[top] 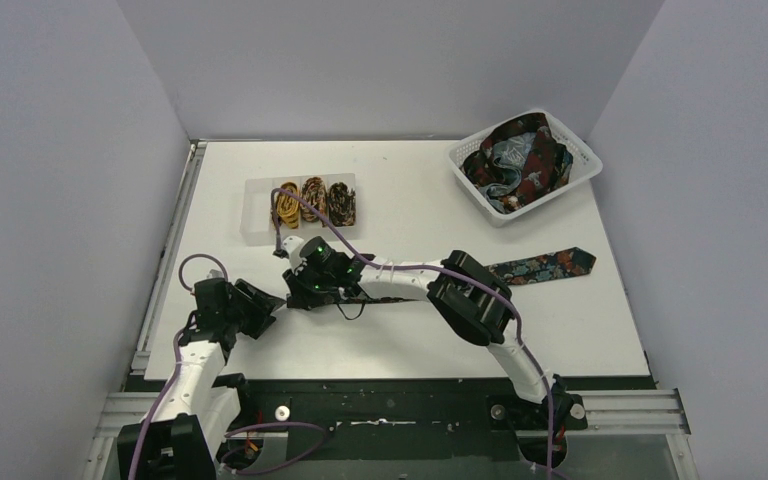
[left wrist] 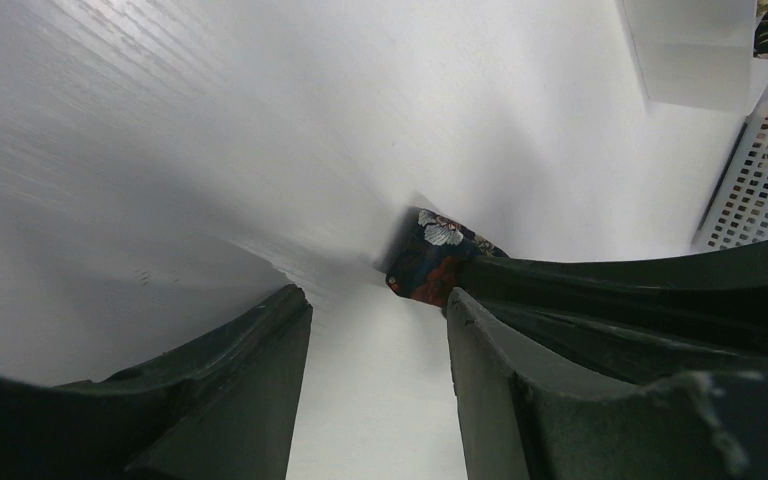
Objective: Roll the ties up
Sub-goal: Roll the tie at the center of the board.
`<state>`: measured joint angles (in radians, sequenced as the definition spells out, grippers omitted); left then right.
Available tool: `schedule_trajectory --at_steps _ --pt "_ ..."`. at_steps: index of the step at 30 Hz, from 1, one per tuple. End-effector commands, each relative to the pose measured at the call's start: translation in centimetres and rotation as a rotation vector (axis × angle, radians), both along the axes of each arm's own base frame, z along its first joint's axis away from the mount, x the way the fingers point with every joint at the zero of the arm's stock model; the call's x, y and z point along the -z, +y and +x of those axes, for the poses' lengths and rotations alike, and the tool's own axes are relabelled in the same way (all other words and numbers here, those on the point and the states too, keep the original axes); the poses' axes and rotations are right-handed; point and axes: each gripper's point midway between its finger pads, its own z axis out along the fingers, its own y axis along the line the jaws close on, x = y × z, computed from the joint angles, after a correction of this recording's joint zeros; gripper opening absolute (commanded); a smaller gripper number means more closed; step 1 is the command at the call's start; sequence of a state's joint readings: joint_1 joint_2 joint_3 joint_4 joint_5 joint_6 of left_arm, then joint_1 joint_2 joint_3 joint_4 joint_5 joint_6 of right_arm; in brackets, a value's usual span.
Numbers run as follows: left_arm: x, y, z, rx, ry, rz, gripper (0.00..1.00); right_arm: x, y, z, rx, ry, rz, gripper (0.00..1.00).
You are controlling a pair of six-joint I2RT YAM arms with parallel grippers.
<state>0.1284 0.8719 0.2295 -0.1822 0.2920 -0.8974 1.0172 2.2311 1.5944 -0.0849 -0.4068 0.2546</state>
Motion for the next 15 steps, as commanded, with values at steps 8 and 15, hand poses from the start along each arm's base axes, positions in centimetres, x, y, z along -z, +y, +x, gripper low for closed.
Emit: schedule_trajectory --at_steps 8,15 --pt "-1.9 -0.2 1.9 0.101 -0.177 0.063 0.54 -8.4 -5.7 1.2 -0.030 -0.150 0.073 0.65" --pt "-0.8 -1.3 1.7 0.187 -0.137 0.090 0.54 -4.9 -7.6 2.3 -0.230 -0.275 -0.013 0.83"
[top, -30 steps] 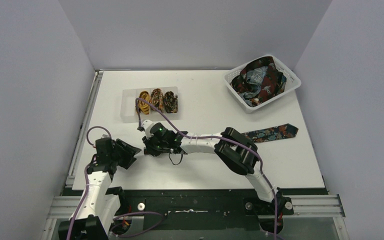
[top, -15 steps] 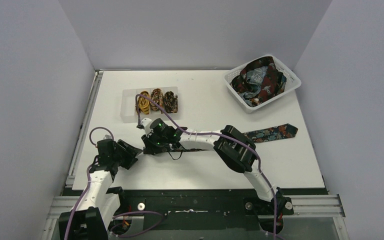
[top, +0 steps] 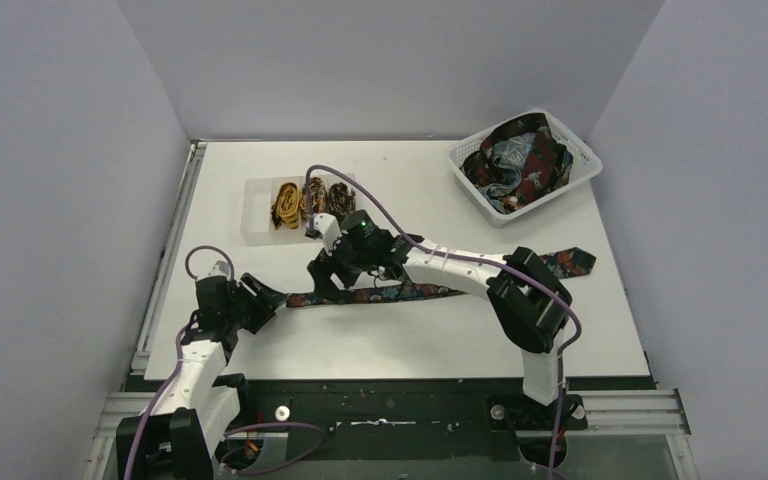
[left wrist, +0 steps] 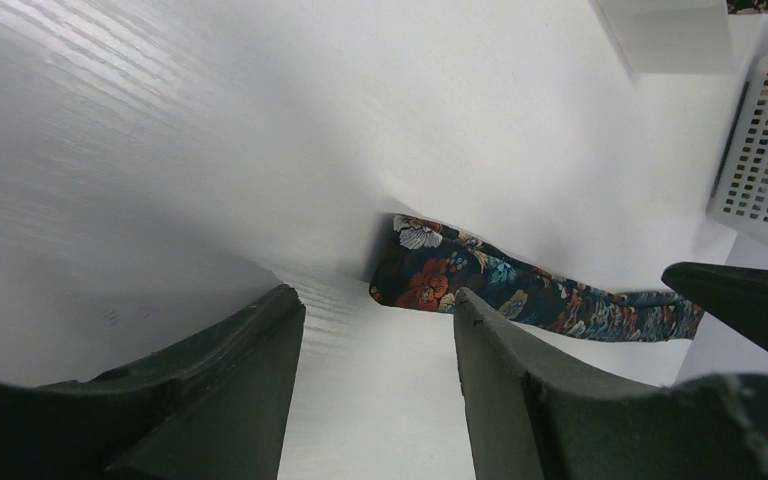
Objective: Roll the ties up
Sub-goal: Roll the tie at the center of the board.
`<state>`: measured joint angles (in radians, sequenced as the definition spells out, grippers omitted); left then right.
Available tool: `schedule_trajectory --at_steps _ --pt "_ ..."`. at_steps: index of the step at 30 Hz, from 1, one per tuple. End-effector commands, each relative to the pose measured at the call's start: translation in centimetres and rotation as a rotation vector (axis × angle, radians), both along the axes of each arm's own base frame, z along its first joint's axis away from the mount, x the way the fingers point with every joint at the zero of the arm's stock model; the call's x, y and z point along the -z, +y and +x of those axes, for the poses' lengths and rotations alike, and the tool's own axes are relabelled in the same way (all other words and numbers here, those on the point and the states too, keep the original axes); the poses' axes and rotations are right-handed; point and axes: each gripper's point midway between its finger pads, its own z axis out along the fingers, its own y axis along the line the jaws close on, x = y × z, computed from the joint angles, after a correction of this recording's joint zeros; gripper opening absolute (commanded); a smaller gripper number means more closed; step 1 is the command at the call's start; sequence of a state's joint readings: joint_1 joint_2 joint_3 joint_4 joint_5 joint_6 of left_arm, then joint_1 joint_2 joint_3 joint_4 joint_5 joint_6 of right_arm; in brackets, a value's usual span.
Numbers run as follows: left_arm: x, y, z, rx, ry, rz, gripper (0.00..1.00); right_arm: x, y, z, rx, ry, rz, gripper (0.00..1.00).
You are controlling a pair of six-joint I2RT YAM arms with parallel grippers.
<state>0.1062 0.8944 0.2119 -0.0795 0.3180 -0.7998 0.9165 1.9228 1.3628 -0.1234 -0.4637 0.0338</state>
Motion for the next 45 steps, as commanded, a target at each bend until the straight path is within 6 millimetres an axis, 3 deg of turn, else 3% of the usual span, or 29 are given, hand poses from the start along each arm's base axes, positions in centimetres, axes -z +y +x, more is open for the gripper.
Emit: schedule_trajectory --at_steps 1,6,11,16,20,25,31,35,39,45 --pt "-0.2 -0.8 0.9 0.093 -0.040 0.044 0.55 2.1 -0.2 0.8 -0.181 -0.126 -0.058 0.86" --pt "0.4 -0.9 1.2 0.132 -0.026 0.100 0.55 4.6 0.3 0.5 -0.315 -0.205 -0.060 0.94" --pt "0.7 -0.9 0.8 0.131 0.008 0.111 0.55 6.5 0.7 1.3 -0.346 -0.220 -0.082 0.85" --pt "0.8 -1.1 0.5 0.136 0.015 0.112 0.55 9.5 -0.8 0.5 -0.378 -0.176 -0.147 0.53" --pt "1.2 -2.8 0.1 0.221 0.020 0.119 0.54 10.3 -2.2 -1.1 -0.399 -0.155 -0.135 0.37" --pt "1.7 -3.0 -0.5 0.243 0.045 0.171 0.54 10.5 -3.6 -1.9 -0.430 -0.141 -0.131 0.36" --pt "0.2 -2.3 0.9 0.221 0.014 0.216 0.56 10.6 -4.1 -3.1 -0.494 -0.106 -0.124 0.37" --pt "1.4 -2.4 0.1 0.239 0.055 0.216 0.56 10.5 -4.4 -3.1 -0.520 -0.094 -0.138 0.36" --pt "1.4 -3.7 -0.1 0.266 0.029 0.142 0.51 10.2 -4.5 -2.7 -0.522 -0.100 -0.136 0.37" --pt "1.2 -4.0 -0.1 0.289 0.014 0.144 0.45 10.3 -4.9 -2.6 -0.537 -0.096 -0.148 0.36"
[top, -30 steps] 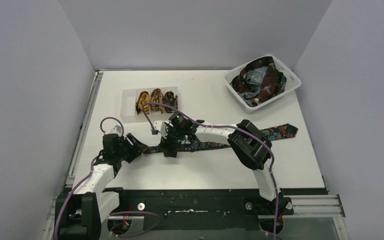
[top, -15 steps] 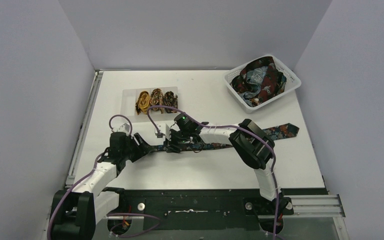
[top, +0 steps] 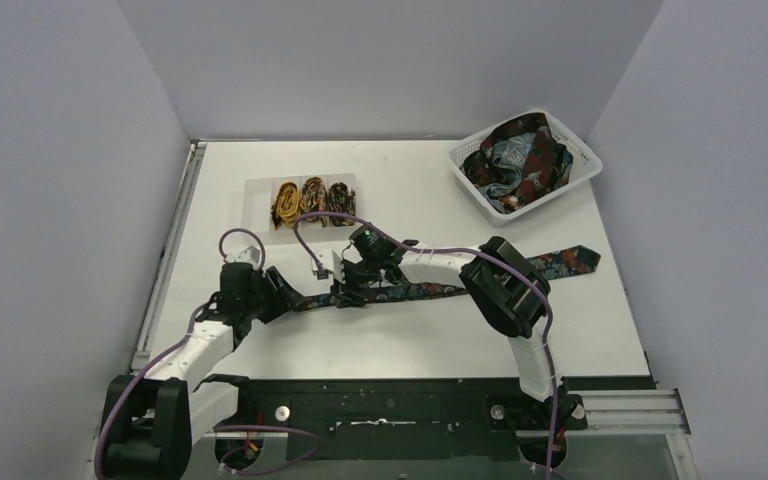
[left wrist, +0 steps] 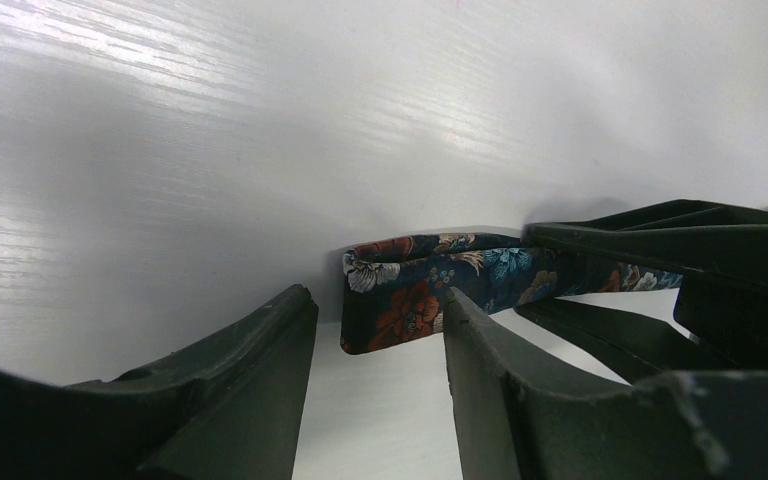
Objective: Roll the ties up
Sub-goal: Roll the tie at the center of the board.
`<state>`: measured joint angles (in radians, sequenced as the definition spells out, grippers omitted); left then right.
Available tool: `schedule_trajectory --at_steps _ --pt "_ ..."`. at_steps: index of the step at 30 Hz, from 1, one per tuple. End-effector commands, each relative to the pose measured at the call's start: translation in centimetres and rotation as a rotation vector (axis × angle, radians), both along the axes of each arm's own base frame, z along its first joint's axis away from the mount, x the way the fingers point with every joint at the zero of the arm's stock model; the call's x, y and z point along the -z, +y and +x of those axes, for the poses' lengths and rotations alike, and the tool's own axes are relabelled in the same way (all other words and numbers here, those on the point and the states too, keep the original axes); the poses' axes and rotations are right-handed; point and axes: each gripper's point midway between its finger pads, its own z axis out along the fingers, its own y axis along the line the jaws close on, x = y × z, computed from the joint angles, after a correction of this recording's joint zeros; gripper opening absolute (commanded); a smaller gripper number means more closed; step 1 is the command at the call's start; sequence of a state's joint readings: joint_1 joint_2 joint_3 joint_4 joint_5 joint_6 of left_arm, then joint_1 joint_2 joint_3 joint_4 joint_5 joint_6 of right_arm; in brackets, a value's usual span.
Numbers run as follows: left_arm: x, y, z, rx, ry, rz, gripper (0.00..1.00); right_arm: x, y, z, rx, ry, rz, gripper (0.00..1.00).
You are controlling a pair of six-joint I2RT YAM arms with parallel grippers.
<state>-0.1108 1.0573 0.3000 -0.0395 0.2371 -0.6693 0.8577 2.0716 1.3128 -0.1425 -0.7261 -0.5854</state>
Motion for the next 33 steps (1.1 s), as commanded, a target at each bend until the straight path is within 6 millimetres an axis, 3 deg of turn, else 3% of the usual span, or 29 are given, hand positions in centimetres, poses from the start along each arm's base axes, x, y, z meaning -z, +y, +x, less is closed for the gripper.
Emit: schedule_trajectory --at_steps 1,5,11,19,21,27,33 --pt "0.8 -0.5 -0.9 0.045 0.021 0.000 0.45 2.3 -2.8 -1.8 -0.021 0.090 -0.121 0.36" --pt "1.3 -0.7 -1.3 0.059 0.027 0.012 0.45 2.4 -3.0 -1.7 -0.032 0.100 -0.130 0.36" --pt "1.5 -0.9 -1.4 0.086 0.028 0.026 0.35 2.2 -3.1 -1.5 -0.035 0.108 -0.128 0.35" --pt "1.7 -1.1 -1.6 0.101 0.041 0.043 0.35 2.5 -3.1 -1.6 -0.035 0.111 -0.138 0.34" --pt "1.5 -1.3 -1.7 0.099 0.040 0.042 0.41 2.6 -3.2 -1.4 -0.031 0.109 -0.140 0.33" --pt "1.8 -0.7 -2.4 0.032 0.110 0.068 0.43 2.7 -3.3 -1.3 -0.028 0.106 -0.144 0.33" --pt "1.6 -0.7 -3.0 0.018 0.114 0.092 0.40 2.9 -3.6 -1.2 -0.029 0.107 -0.154 0.32"
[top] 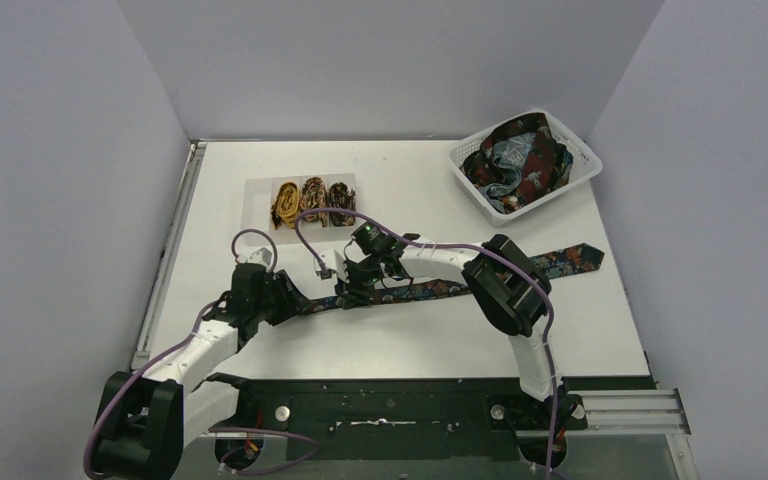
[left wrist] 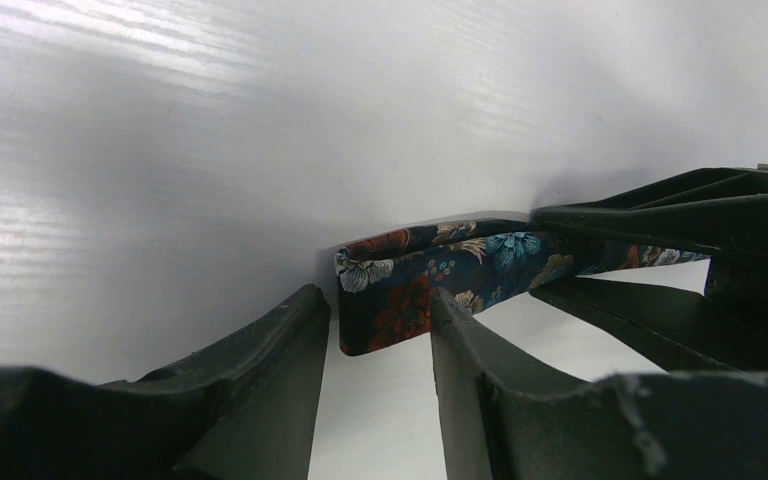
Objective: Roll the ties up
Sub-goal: Roll the tie at the center of the board.
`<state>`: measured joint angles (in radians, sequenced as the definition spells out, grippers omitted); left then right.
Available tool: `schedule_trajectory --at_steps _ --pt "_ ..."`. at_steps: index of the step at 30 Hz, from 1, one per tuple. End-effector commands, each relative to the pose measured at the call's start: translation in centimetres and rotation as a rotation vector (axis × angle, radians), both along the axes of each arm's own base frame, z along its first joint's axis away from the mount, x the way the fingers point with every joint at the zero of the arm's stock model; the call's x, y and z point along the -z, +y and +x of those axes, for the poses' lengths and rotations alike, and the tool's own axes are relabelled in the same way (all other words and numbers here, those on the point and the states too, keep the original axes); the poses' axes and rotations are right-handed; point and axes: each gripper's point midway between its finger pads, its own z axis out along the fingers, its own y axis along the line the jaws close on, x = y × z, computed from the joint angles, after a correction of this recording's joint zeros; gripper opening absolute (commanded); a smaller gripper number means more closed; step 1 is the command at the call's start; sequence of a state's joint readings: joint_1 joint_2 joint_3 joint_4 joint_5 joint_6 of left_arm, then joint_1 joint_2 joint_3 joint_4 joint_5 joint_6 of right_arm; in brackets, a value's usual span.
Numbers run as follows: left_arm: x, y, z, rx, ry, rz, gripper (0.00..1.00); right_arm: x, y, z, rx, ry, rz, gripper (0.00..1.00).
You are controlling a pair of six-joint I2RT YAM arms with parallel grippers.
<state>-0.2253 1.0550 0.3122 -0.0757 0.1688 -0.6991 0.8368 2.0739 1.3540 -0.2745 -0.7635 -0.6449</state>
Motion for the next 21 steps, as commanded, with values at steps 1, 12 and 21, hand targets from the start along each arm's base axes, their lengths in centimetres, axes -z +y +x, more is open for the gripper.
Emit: schedule_trajectory --at_steps 1,12,21 --pt "1.3 0.8 -2.1 -0.024 0.085 0.061 0.37 3.0 -2.4 -0.8 0.007 0.063 -0.116 0.32" --pt "1.2 1.3 -1.2 -0.033 0.054 0.112 0.34 2.9 -2.5 -1.0 0.004 0.072 -0.113 0.31" --pt "1.9 1.0 -0.2 0.039 0.042 0.151 0.21 2.7 -2.2 -1.1 0.009 0.082 -0.110 0.31"
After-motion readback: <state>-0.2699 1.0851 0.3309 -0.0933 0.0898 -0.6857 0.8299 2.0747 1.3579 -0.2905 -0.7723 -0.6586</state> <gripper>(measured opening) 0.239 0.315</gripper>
